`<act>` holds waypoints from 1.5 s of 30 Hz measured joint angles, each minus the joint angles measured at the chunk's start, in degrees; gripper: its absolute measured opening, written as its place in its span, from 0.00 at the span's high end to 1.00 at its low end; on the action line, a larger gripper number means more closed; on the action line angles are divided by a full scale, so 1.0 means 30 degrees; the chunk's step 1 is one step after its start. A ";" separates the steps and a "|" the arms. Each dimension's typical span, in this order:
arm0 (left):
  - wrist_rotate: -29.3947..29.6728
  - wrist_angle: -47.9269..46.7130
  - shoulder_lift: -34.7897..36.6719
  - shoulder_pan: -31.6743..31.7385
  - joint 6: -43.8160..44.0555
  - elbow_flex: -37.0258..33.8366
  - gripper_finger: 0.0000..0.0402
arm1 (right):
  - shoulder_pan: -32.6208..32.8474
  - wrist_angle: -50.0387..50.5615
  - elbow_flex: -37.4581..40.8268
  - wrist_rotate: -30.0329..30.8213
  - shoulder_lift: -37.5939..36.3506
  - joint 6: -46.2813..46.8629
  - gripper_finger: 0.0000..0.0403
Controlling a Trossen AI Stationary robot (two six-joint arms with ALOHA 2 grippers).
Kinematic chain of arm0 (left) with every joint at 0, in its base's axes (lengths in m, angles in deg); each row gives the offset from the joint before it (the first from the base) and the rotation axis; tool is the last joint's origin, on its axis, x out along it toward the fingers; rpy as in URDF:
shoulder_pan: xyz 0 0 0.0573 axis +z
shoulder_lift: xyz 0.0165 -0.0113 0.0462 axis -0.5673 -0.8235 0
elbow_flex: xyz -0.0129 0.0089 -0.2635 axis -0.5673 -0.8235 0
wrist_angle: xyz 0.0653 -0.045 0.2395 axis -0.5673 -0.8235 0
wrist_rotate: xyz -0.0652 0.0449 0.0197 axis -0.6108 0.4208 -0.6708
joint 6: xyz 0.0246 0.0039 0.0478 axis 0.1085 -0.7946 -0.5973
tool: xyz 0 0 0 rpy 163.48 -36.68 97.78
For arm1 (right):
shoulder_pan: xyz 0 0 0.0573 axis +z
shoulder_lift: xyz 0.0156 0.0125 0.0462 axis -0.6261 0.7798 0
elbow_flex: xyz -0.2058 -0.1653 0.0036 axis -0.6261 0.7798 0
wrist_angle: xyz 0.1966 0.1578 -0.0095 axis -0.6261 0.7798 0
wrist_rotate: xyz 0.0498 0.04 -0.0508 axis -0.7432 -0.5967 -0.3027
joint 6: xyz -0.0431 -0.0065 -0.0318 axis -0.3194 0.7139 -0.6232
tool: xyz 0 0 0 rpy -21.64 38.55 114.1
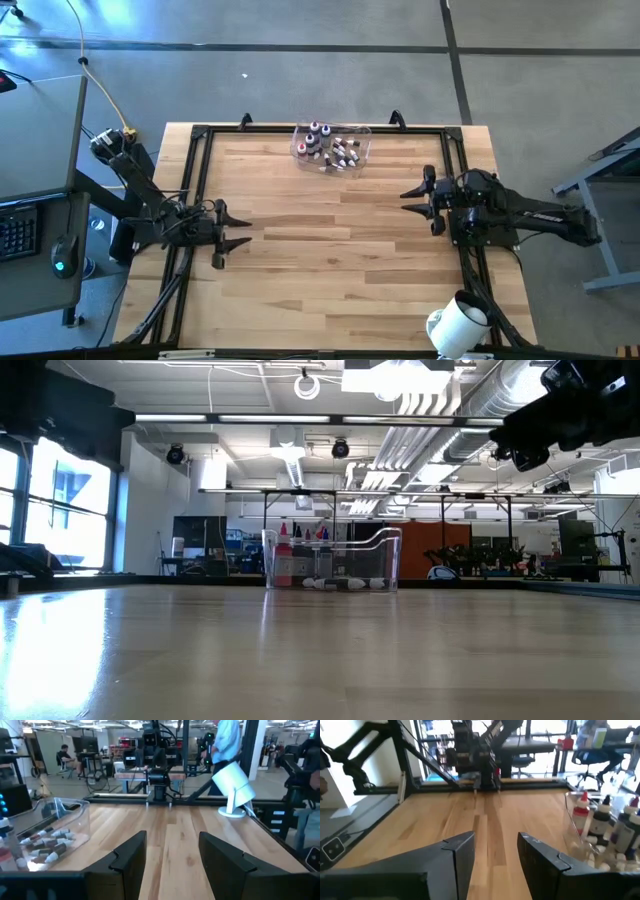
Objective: Pick & Place food coloring
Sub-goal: Return to Home Position
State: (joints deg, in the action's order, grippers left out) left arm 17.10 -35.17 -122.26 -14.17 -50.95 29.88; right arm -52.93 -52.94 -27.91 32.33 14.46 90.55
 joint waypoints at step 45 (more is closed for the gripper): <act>-0.3509 -1.0736 0.9583 -0.0007 0.0067 -0.0115 0.55 | 0.0000 -0.1728 0.1760 -0.0085 -0.1450 0.0442 0.65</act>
State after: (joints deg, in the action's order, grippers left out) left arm 6.58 -67.38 -93.51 -14.19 -50.75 29.53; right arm -52.93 -58.13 -22.63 32.08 10.12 91.87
